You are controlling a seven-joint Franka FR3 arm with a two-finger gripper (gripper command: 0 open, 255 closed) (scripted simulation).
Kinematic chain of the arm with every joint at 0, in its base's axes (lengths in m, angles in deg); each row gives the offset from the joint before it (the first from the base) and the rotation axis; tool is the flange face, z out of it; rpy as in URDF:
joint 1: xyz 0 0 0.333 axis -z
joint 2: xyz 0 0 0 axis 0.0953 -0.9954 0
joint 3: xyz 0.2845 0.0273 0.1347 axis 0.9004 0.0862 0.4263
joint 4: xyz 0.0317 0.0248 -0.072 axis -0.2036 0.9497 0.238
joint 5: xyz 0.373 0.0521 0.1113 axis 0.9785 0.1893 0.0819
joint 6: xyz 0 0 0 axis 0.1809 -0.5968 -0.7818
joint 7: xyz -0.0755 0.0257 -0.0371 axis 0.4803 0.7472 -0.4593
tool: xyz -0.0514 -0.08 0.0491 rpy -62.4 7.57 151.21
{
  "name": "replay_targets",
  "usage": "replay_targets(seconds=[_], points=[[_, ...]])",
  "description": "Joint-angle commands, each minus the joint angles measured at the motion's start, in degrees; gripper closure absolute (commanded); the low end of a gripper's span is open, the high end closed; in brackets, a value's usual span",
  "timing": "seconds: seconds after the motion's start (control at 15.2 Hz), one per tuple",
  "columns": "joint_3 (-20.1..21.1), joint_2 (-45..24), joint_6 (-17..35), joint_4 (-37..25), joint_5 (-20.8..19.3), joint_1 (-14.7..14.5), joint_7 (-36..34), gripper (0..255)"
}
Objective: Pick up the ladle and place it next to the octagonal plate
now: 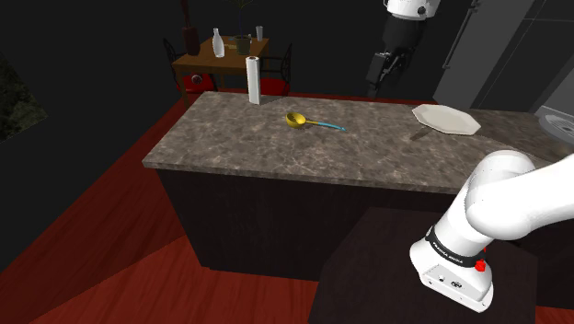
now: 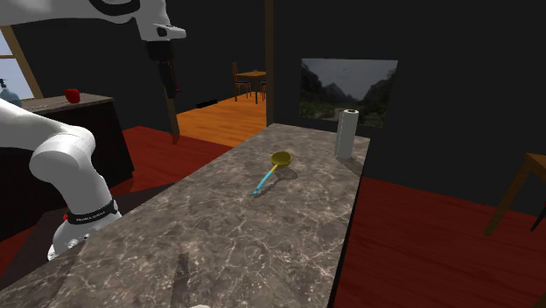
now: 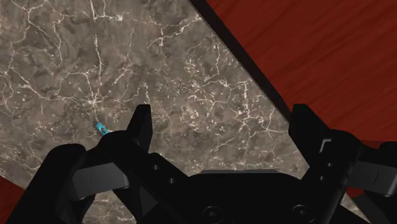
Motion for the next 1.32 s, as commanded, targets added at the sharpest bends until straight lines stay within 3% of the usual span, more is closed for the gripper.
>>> replay_targets(seconds=[0.0,0.59,1.25], points=[[0.0,0.0,0.0,0.0,0.0,0.0,0.0,0],[-7.4,-9.3,16.5,5.4,-5.7,-0.9,15.1,0],[-14.6,-27.1,34.0,2.5,-7.6,-2.4,31.5,0]])
